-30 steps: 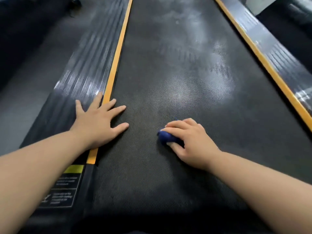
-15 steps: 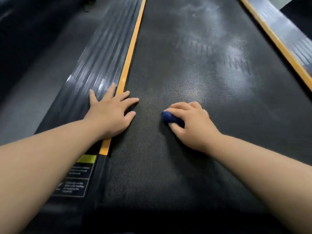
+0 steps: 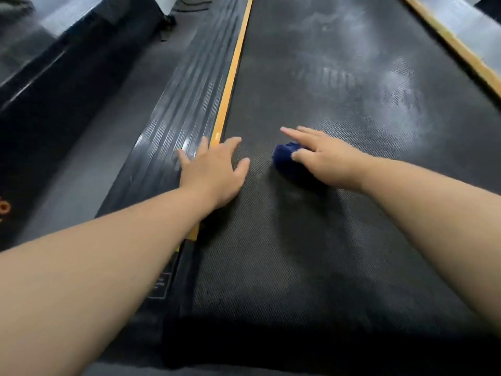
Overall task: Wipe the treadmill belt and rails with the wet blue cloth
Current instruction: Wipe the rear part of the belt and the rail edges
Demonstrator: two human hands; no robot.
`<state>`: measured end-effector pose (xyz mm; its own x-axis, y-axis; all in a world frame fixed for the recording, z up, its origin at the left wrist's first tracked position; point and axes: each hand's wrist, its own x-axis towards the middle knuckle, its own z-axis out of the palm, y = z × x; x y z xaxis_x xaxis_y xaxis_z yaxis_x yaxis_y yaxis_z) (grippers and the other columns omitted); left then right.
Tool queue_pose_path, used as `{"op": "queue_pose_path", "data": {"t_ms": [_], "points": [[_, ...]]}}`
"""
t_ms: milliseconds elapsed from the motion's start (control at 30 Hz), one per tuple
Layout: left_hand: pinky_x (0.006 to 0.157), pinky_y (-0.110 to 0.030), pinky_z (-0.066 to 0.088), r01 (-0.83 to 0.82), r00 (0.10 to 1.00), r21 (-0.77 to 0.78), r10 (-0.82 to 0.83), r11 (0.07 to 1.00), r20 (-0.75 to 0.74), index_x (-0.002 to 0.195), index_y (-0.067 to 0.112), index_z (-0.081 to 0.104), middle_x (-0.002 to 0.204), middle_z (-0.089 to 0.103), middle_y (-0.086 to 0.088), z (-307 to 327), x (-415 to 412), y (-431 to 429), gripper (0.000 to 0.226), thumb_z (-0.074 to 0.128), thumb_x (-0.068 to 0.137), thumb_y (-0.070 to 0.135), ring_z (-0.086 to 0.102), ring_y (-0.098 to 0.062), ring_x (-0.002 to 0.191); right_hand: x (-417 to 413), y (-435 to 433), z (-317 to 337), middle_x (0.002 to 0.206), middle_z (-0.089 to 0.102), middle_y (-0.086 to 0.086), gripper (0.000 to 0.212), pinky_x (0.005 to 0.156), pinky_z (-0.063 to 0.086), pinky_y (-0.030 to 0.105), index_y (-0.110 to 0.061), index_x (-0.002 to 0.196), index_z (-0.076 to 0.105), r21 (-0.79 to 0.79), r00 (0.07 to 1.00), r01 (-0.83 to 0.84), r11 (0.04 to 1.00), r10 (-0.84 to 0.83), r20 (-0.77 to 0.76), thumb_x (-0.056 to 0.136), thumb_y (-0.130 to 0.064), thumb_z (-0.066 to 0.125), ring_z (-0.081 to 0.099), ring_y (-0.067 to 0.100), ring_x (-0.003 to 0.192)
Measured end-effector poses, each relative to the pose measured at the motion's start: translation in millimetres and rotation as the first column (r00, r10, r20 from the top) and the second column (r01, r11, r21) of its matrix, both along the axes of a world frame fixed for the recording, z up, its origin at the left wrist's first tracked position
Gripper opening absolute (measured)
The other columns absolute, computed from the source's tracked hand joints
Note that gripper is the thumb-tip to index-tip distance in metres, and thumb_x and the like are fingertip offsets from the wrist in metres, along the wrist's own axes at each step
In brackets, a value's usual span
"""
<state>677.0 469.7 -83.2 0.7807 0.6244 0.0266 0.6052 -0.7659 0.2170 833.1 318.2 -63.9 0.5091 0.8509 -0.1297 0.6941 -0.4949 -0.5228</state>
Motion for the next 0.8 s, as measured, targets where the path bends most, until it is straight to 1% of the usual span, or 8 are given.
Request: {"op": "queue_pose_path", "data": {"t_ms": [67,133,233,333,400,500,600,800], "points": [[0.112,-0.063,0.005,-0.028,0.99,-0.051,0.034,0.998,0.136,0.147,0.037,0.018,0.153,0.031,-0.001,-0.8,24.2,-24.8,0.058,0.033,0.094,0.055,0.011,-0.026,0.145,11.2,-33.2,1.0,0.158,0.015,-0.005,0.057,0.112,0.01,0.023,-0.044,0.146,0.025,0.09,0.997,0.067,0.994,-0.07,0.037,0.096,-0.019,0.036,0.013,0.01,0.145],[0.112,-0.062,0.008,0.091,0.989,-0.116,-0.076,0.989,0.128,0.146,0.047,0.013,0.158,0.014,-0.002,-4.4,49.1,-51.6,0.063,0.033,0.089,0.066,0.005,-0.027,0.146,23.1,-60.2,-6.3,0.157,0.021,-0.003,0.057,0.113,0.014,0.024,-0.039,0.145,0.03,0.139,0.969,0.202,0.969,-0.219,0.117,0.095,-0.014,0.038,0.02,0.013,0.144],[0.114,-0.055,0.012,0.32,0.947,-0.022,-0.32,0.947,0.024,0.138,0.043,0.038,0.156,0.018,-0.001,-13.8,73.4,-75.0,0.057,0.038,0.087,0.068,0.009,-0.03,0.144,34.5,-81.1,-25.4,0.149,0.04,0.003,0.052,0.112,0.023,0.029,-0.023,0.141,0.044,0.214,0.889,0.397,0.892,-0.432,0.151,0.09,-0.02,0.037,0.034,0.021,0.137],[0.114,-0.045,0.016,0.43,0.9,0.19,-0.435,0.883,-0.015,0.127,0.027,0.055,0.142,0.044,0.002,-15.6,81.1,-57.1,0.047,0.039,0.094,0.056,0.028,-0.029,0.137,41.1,-80.2,-35.7,0.143,0.048,0.006,0.058,0.111,0.027,0.032,-0.016,0.136,0.052,0.204,0.891,0.36,0.911,-0.4,0.215,0.082,-0.026,0.034,0.04,0.024,0.134],[0.113,-0.046,0.014,0.357,0.934,0.253,-0.35,0.899,-0.072,0.125,0.02,0.056,0.137,0.049,-0.002,-16.5,80.0,-32.4,0.045,0.037,0.097,0.05,0.027,-0.031,0.137,42.1,-77.0,-41.4,0.145,0.046,0.006,0.049,0.114,0.027,0.038,-0.019,0.136,0.052,0.154,0.902,0.328,0.932,-0.357,0.243,0.088,-0.023,0.04,0.038,0.024,0.136],[0.108,-0.044,0.023,0.131,0.988,0.278,-0.102,0.952,-0.116,0.117,0.012,0.053,0.125,0.056,-0.013,-16.3,76.1,-2.3,0.042,0.037,0.097,0.044,0.035,-0.035,0.129,37.3,-69.4,-49.5,0.147,0.042,0.004,0.044,0.114,0.026,0.043,-0.022,0.137,0.05,0.107,0.896,0.284,0.953,-0.303,0.324,0.094,-0.019,0.042,0.034,0.025,0.138],[0.098,-0.039,0.033,0.065,0.997,0.127,-0.058,0.99,-0.056,0.119,0.011,0.051,0.122,0.054,-0.012,-21.2,75.1,-10.4,0.04,0.04,0.096,0.042,0.044,-0.032,0.116,32.1,-62.9,-49.9,0.148,0.04,0.006,0.044,0.115,0.023,0.045,-0.02,0.138,0.048,0.072,0.897,0.248,0.966,-0.257,0.361,0.095,-0.019,0.04,0.031,0.027,0.14],[0.113,-0.031,0.018,0.48,0.875,0.073,-0.483,0.874,0.028,0.139,0.015,0.044,0.145,0.04,-0.005,-18.4,-6.9,-39.2,0.05,0.055,0.092,0.029,0.033,-0.025,0.134,22.7,-53.2,-43.0,0.151,0.036,0.005,0.045,0.113,0.019,0.045,-0.019,0.14,0.045,0.033,0.908,0.219,0.975,-0.216,0.359,0.095,-0.021,0.039,0.027,0.024,0.142]]}}
